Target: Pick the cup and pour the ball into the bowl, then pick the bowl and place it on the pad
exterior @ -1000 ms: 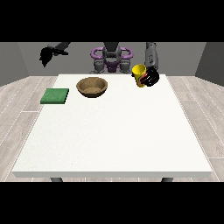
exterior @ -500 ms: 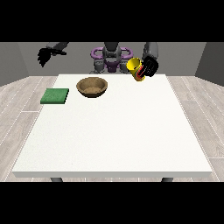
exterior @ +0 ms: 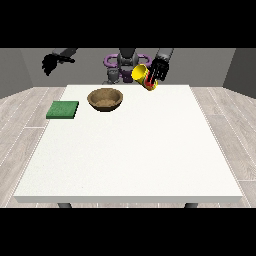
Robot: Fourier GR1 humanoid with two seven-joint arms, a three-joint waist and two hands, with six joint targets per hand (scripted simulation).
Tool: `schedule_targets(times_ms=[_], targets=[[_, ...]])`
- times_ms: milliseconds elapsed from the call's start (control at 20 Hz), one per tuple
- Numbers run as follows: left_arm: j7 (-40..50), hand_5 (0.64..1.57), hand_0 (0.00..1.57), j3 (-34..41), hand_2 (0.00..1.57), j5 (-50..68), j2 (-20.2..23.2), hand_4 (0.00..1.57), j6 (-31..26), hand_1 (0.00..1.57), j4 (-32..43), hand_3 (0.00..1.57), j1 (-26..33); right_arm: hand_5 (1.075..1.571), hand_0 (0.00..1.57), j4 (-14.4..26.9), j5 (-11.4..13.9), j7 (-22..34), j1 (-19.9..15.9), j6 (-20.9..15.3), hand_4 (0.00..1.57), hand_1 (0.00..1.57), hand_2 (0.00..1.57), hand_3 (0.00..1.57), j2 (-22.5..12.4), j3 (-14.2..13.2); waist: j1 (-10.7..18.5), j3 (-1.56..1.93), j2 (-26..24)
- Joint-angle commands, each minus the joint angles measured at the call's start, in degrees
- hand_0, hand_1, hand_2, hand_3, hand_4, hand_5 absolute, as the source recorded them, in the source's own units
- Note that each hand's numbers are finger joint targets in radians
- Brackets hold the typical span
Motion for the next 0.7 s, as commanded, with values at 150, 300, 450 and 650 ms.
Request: schedule_targets(times_ms=[150, 300, 450, 650], targets=[[12.0, 1.334, 1.54, -11.7, 1.57, -17.1, -4.3, 1.48, -2.4, 1.54, 2.3, 1.57, -5.8, 1.571, 0.0, 3.1, -0.1, -0.8, 0.2, 2.3, 0.0, 0.0, 0.0, 0.0, -0.9, 0.0, -1.1, 0.08, -1.9], [12.5, 1.316, 1.49, -17.1, 1.57, -22.6, -6.1, 1.51, -7.0, 1.49, 3.3, 1.57, -5.8, 1.571, 0.0, 4.8, -0.7, -2.1, 1.3, 4.3, 0.0, 0.0, 0.0, 0.0, -2.8, -1.3, -0.9, 0.09, -3.0], [14.7, 1.056, 1.5, -20.6, 1.57, -27.3, -9.0, 1.57, -12.8, 1.5, 4.4, 1.57, -11.4, 1.571, 0.0, 5.5, -0.1, -3.0, -2.2, 3.9, 0.0, 0.0, 0.0, 0.0, -2.9, -0.9, -1.4, 0.08, 0.5], [17.6, 1.164, 1.53, -29.5, 1.57, -37.3, -11.6, 1.56, -17.3, 1.53, 7.3, 1.57, -11.4, 1.57, 0.0, 5.5, -0.4, -0.9, -3.8, 1.8, 0.0, 0.0, 0.0, 0.0, -0.6, -0.2, -1.5, 0.06, -1.3]])
